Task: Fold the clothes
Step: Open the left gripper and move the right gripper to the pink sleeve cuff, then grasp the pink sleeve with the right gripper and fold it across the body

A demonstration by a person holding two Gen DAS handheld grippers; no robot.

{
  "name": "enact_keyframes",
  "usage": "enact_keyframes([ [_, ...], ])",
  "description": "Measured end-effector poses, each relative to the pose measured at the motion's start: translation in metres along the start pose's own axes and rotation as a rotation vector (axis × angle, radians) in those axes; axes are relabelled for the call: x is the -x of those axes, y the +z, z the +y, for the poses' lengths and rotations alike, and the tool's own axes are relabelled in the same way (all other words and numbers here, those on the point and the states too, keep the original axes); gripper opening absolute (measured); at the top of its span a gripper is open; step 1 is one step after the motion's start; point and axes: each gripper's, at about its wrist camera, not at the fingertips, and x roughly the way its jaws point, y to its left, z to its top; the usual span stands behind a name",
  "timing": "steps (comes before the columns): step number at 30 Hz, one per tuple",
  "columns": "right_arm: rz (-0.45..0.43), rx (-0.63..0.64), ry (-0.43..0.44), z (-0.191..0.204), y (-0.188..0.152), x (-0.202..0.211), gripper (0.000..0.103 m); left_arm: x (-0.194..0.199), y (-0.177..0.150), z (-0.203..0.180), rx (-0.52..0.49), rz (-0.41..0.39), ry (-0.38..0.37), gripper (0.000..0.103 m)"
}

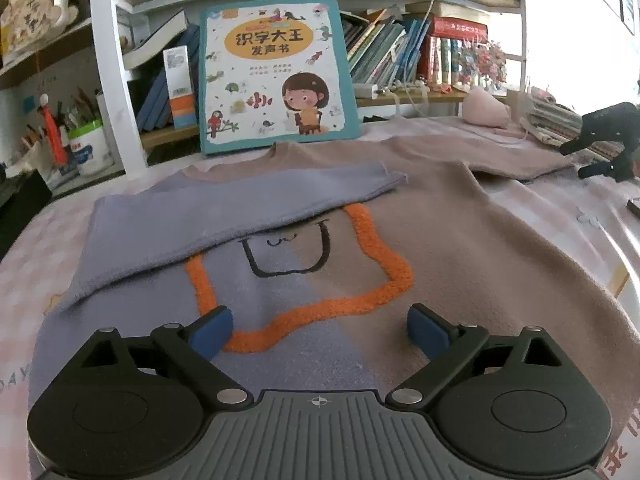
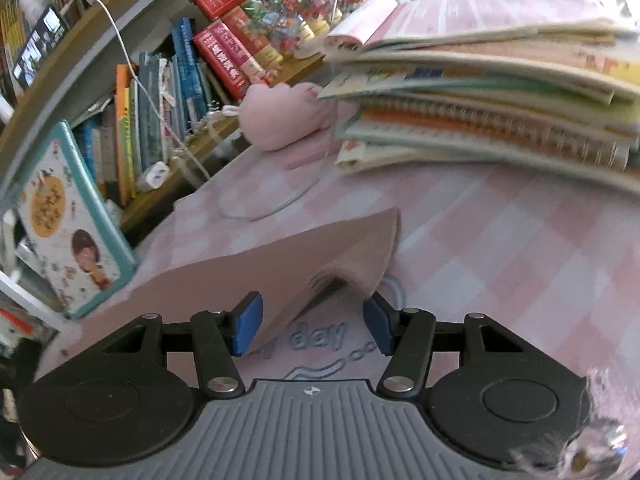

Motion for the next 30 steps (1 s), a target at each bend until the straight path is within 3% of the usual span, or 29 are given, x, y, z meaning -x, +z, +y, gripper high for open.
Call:
enact_keyframes([
  [3, 0.021, -0.019, 0.036, 0.004, -0.001, -0.003, 0.054, -0.001, 0.000, 0.001, 0.009, 0.003, -0.003, 0.097],
  [5, 0.002, -0.030, 0.007, 0.001, 0.004, -0.005, 0.052, -0.001, 0.000, 0.000, 0.005, 0.002, 0.001, 0.097],
  [10, -0.019, -0.077, -0.039, -0.012, 0.018, -0.011, 0.025, 0.000, -0.001, -0.001, 0.007, 0.001, 0.001, 0.097],
  [16, -0.007, -0.006, -0.096, -0.007, 0.019, -0.013, 0.009, -0.001, 0.000, 0.000, 0.012, 0.005, -0.002, 0.098],
  [19, -0.014, 0.018, -0.094, -0.003, 0.020, -0.011, 0.006, 0.000, -0.001, -0.001, 0.007, 0.002, 0.004, 0.098],
  [24, -0.082, 0.094, 0.005, 0.031, 0.024, 0.015, 0.006, 0.000, -0.001, -0.002, 0.002, 0.001, 0.005, 0.098],
  [30, -0.131, 0.227, 0.162, 0.106, 0.028, 0.045, 0.006, -0.001, -0.001, -0.002, 0.004, 0.001, 0.005, 0.098],
])
